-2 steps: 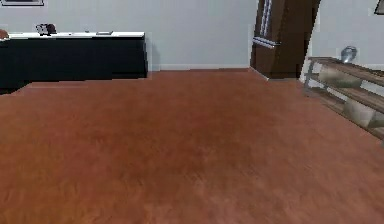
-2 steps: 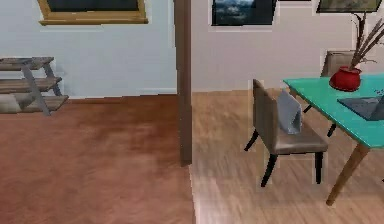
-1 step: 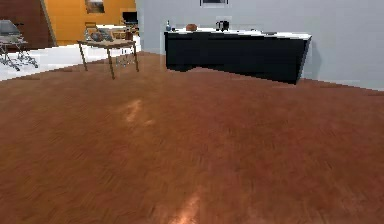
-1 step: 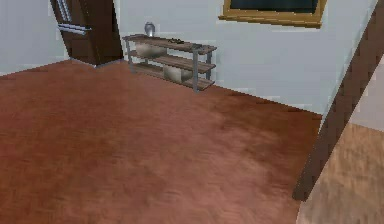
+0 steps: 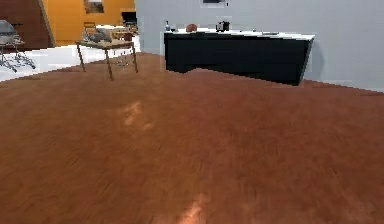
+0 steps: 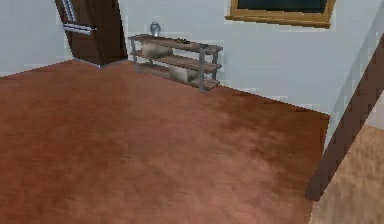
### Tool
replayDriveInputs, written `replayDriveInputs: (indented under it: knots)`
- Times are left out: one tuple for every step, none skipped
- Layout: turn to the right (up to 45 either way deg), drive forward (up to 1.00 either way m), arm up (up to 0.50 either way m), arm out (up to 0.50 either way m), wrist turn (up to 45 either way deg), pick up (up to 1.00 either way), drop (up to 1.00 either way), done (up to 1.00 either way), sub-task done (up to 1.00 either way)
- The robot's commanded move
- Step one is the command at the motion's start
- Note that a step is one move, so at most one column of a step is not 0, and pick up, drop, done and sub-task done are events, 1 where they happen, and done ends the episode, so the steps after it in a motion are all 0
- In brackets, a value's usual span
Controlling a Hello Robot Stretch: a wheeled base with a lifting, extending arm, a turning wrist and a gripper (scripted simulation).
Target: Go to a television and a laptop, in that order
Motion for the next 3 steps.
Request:
replayDriveInputs:
  knots:
    - [-9.0,0.0,0.0,0.0,0.0,0.0,0.0,0.0,0.0]
    - [0.0,0.25,0.0,0.0,0.0,0.0,0.0,0.0,0.0]
    - [-27.0,0.0,0.0,0.0,0.0,0.0,0.0,0.0,0.0]
